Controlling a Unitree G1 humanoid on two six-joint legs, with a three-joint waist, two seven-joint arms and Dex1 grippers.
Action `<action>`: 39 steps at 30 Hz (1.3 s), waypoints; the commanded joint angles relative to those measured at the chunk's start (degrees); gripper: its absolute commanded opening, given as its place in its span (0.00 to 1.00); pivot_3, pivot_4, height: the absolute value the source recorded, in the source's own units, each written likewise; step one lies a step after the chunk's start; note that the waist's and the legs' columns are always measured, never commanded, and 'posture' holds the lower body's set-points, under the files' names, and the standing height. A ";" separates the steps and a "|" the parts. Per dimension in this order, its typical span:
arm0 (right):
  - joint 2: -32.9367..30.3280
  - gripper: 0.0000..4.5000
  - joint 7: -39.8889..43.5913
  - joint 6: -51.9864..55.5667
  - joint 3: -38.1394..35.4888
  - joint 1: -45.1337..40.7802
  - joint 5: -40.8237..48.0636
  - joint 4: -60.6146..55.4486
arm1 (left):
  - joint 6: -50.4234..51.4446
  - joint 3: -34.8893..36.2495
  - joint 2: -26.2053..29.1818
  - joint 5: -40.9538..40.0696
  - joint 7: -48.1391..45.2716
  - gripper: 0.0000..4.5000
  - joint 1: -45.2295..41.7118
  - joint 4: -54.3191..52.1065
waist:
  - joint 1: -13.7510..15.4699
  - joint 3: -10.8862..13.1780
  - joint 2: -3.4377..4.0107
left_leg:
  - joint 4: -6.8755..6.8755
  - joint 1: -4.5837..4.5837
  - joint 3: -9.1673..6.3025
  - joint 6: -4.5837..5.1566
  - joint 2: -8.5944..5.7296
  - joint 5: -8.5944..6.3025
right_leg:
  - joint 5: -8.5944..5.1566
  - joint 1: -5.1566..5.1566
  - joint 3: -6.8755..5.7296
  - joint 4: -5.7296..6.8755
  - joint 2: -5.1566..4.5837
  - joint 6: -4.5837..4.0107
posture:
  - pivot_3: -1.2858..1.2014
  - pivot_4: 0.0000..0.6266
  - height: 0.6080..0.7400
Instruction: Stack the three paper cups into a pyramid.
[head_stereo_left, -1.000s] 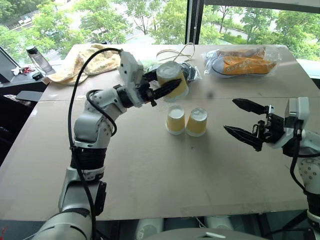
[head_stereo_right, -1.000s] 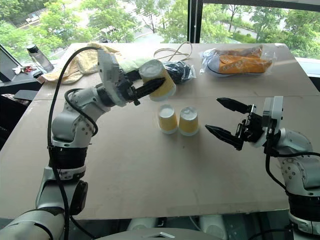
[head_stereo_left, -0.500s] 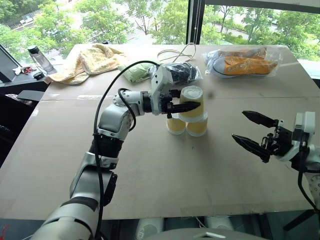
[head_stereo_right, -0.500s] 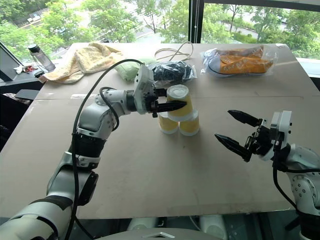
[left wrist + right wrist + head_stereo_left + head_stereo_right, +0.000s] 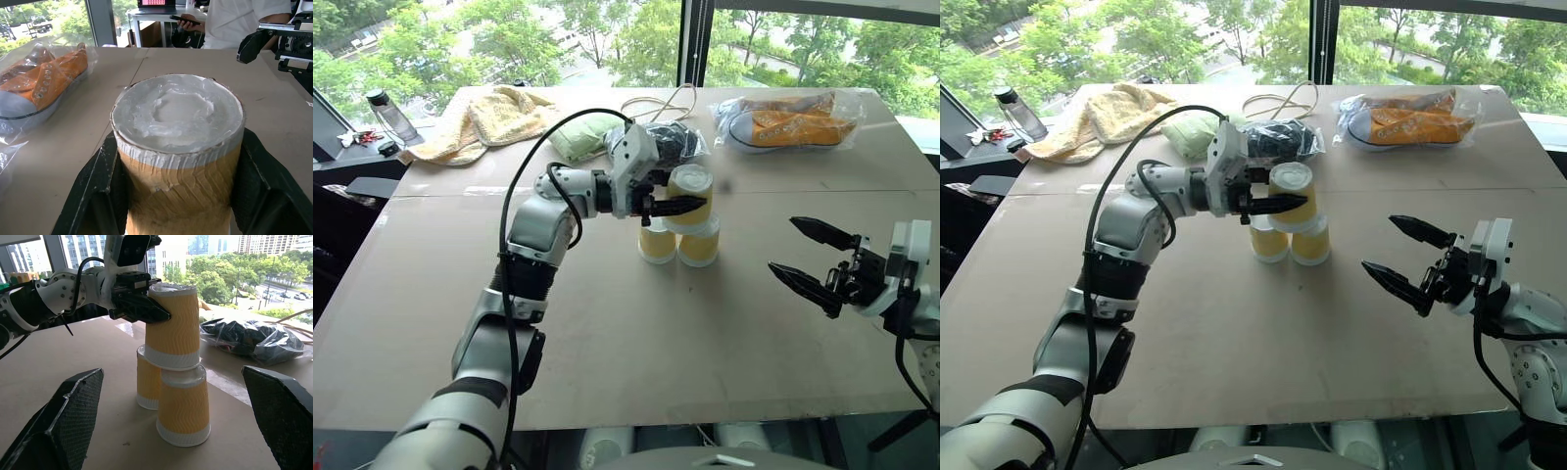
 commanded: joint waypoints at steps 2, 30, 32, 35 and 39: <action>-0.36 1.00 -0.24 -0.85 -0.76 -0.34 0.37 -1.96 | 1.52 1.88 0.71 -1.64 -0.49 0.50 -0.91 -3.84 | 0.00 0.00 0.00 | 0.00 0.00 0.00 0.00 0.00 0.00 | 0.00 0.00 0.00 0.00 0.00 0.00 | 0.52 0.24 1.00; -0.42 1.00 2.34 -1.96 -0.80 0.21 -0.03 0.03 | 2.80 3.37 0.29 -2.16 1.67 0.98 1.82 -4.75 | 0.00 0.00 0.01 | 0.02 0.00 0.00 0.00 0.00 0.00 | 0.00 0.01 0.00 0.01 0.00 0.00 | 0.52 0.24 1.00; -0.43 1.00 2.56 -2.11 -0.78 0.15 -0.10 0.30 | 2.97 4.01 0.04 -2.74 2.08 0.98 2.06 -5.69 | 0.01 0.00 0.01 | 0.02 0.00 -0.01 0.00 0.00 0.00 | 0.00 0.01 0.00 0.01 0.00 0.00 | 0.52 0.24 1.00; -0.43 1.00 2.80 -2.27 -0.78 0.01 -0.13 0.64 | 3.76 5.17 -0.03 -4.08 2.59 0.98 2.22 -7.51 | 0.00 0.00 0.01 | 0.02 0.00 -0.01 0.00 0.01 0.00 | 0.00 0.01 0.00 0.01 0.00 0.00 | 0.52 0.24 1.00; -0.44 1.00 3.07 -2.43 -0.73 -0.32 -0.23 1.17 | 4.77 6.65 0.40 -5.81 3.09 0.98 1.73 -9.91 | 0.00 0.00 0.00 | 0.02 0.00 -0.01 0.00 0.02 0.00 | 0.00 0.01 0.00 0.02 -0.01 0.00 | 0.52 0.24 1.00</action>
